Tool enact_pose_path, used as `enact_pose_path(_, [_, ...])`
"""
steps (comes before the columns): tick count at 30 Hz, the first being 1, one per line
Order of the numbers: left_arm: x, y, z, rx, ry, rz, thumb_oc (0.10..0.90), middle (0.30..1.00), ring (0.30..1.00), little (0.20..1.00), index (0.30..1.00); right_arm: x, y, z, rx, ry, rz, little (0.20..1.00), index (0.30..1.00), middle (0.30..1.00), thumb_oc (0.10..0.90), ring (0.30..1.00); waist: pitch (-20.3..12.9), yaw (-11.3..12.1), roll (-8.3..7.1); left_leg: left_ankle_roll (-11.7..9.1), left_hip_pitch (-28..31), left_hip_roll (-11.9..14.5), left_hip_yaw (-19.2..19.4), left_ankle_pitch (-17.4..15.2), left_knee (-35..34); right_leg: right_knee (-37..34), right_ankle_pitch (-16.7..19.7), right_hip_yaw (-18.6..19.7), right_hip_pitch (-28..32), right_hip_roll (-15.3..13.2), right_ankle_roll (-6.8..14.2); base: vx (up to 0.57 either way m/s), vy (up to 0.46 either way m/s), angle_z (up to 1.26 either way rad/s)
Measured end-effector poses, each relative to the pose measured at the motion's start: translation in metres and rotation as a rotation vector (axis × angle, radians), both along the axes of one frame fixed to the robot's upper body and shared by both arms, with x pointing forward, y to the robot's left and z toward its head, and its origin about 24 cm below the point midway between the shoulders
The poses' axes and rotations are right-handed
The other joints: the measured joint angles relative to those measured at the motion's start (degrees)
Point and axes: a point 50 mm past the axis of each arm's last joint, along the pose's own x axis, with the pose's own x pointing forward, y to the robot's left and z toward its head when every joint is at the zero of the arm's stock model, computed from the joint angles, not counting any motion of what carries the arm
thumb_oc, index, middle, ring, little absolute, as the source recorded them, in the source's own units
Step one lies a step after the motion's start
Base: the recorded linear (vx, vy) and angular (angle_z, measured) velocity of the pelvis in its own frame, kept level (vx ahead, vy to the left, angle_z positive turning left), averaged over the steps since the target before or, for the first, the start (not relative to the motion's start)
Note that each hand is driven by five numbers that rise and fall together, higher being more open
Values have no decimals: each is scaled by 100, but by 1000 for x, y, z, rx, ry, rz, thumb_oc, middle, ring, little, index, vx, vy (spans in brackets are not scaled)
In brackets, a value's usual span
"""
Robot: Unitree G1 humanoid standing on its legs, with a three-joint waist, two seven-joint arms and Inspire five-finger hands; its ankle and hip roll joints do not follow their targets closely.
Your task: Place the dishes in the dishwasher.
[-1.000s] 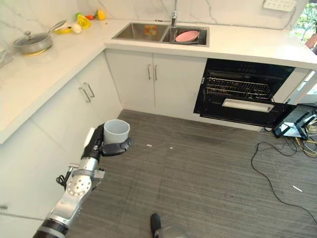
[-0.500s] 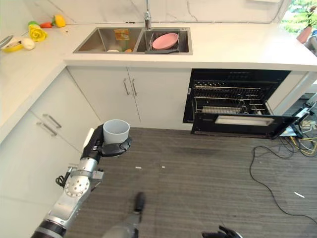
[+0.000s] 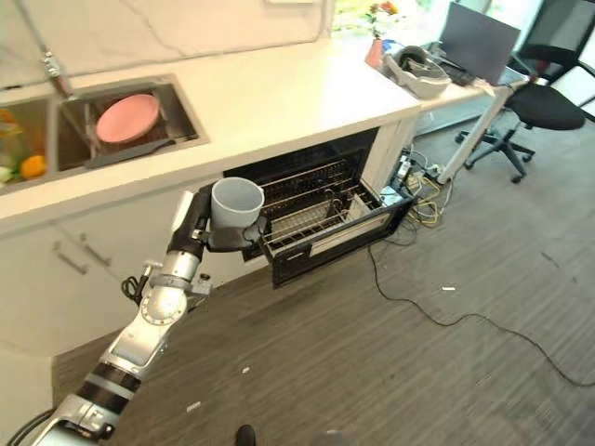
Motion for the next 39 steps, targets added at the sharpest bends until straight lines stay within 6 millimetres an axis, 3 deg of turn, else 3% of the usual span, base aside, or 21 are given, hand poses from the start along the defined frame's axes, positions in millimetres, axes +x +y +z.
enact_pose_path(1, [-2,5,-4,-28,11,35,400,300,300,300,300,8,2,1,-4,-27,4,900,900,900,800,900,50,-22,98,-45,20,126,156,-99,-2,-471,-325,-485,-165,33,-313,143,11,-99])
enact_pose_path(2, [-3,7,-10,-50,33,65,400,300,300,300,300,16,0,3,-10,-54,11,900,900,900,800,900,139,-50,323,-82,-6,370,186,-89,-1,-1332,-361,-710,-323,398,-448,193,-31,-69])
enact_pose_path(4, [-1,16,-15,-24,63,89,400,300,300,300,300,24,6,3,13,-88,27,900,900,900,800,900,217,-56,439,-101,6,586,205,-95,2,-2737,-44,-928,-517,731,-536,193,-60,-40])
enact_pose_path(5, [-2,21,-21,-14,94,105,400,300,300,300,300,24,9,3,21,-93,27,900,900,900,800,900,183,-84,367,-198,92,571,174,-115,9,-3827,526,-889,-361,782,-655,149,-49,0])
enact_pose_path(6, [-7,25,-37,-19,159,125,400,300,300,300,300,17,6,2,17,-71,20,900,900,900,800,900,153,-134,204,-495,424,442,140,-227,83,-4682,2083,-778,232,664,-869,153,-54,9])
enact_pose_path(8, [-18,28,-52,-29,211,139,400,300,300,300,300,15,-2,3,-14,-65,16,900,900,900,800,900,103,-17,234,-866,495,492,215,-439,352,-4799,2018,-658,567,679,-1130,141,-88,0])
enact_pose_path(13, [-27,40,-56,-38,219,190,400,300,300,300,300,56,-33,26,-88,-272,-20,900,900,900,800,900,37,113,216,-953,160,695,505,-109,0,-4802,1738,-621,998,623,-1110,94,-117,-6])
enact_pose_path(14, [-33,49,-56,-49,214,233,400,300,300,300,300,77,-49,47,-131,-406,-1,900,900,900,800,900,-95,88,416,-1002,29,909,564,247,171,-4824,1603,-581,1107,775,-1129,61,-154,-2])
enact_pose_path(15, [-34,53,-55,-54,205,255,400,300,300,300,300,90,-53,56,-153,-475,11,900,900,900,800,900,-208,58,413,-1036,-20,877,544,265,202,-4804,1531,-603,1118,781,-1052,19,-166,16])
enact_pose_path(18, [-34,68,-42,-63,135,326,400,300,300,300,300,124,-57,98,-214,-670,165,900,900,900,800,900,-225,47,151,-1150,-827,694,401,253,1423,-4542,1419,-469,860,583,-1072,-1,-114,26])
enact_pose_path(22, [-34,71,-40,-86,114,379,400,300,300,300,300,150,-76,147,-358,-816,309,900,900,900,800,900,-80,272,-167,-1798,-1672,519,-72,493,3163,-4467,1340,-337,961,212,-1189,112,91,-2])
enact_pose_path(24, [-34,66,-32,-87,73,362,400,300,300,300,300,155,-89,169,-432,-910,250,900,900,900,800,900,-161,239,-28,-1466,-1647,1048,13,335,2334,-4650,1285,-338,1089,318,-1118,302,442,-11])
enact_pose_path(26, [-34,66,-24,-88,32,366,400,300,300,300,300,161,-91,182,-456,-974,221,900,900,900,800,900,-210,217,124,-1350,-1262,1568,144,400,848,-4756,1365,-155,1068,456,-1033,209,298,-32])
enact_pose_path(27, [-28,62,-20,-71,17,355,400,300,300,300,300,162,-93,187,-478,-999,196,900,900,900,800,900,-227,84,178,-1445,-1055,1904,124,459,7,-4770,1457,103,1071,533,-958,185,238,-28])
enact_pose_path(29, [-22,54,-17,-45,7,328,400,300,300,300,300,164,-93,195,-505,-1030,195,900,900,900,800,900,-210,7,207,-1603,-948,2120,86,541,-66,-4796,1462,276,1071,519,-955,149,246,-50])
enact_pose_path(31, [-19,40,-16,-2,0,274,400,300,300,300,300,168,-92,217,-573,-1092,277,900,900,900,800,900,-214,-220,424,-1675,-709,1871,150,685,-68,-4795,1418,500,1086,403,-773,179,327,-66])
enact_pose_path(32, [-17,36,-15,3,-5,255,400,300,300,300,300,168,-89,221,-586,-1114,288,900,900,900,800,900,-224,-362,507,-1508,-633,1688,277,886,-63,-4796,1346,500,1143,349,-657,167,357,-18])
enact_pose_path(33, [-15,29,-10,12,-20,222,400,300,300,300,300,165,-87,224,-595,-1126,301,900,900,900,800,900,-224,-574,583,-1285,-501,1549,515,794,-31,-4796,1282,485,1199,300,-514,198,349,-5])
enact_pose_path(35, [-14,26,-6,22,-39,213,400,300,300,300,300,164,-76,223,-557,-1174,260,900,900,900,800,900,-240,-646,536,-1217,-468,1382,643,547,-32,-4787,1265,516,1184,118,-366,51,174,-22])
enact_pose_path(37, [-12,31,2,69,-66,214,400,300,300,300,300,178,-40,229,-443,-1305,239,900,900,900,800,900,-262,-649,373,-975,-391,987,1055,360,-28,-4754,1415,776,919,-286,-68,-40,184,-96])
enact_pose_path(39, [-8,30,10,121,-97,195,400,300,300,300,300,191,-6,230,-346,-1343,371,900,900,900,800,900,-243,-524,333,-783,-391,762,1434,234,-28,-4413,1570,619,488,-411,129,-51,197,-105])
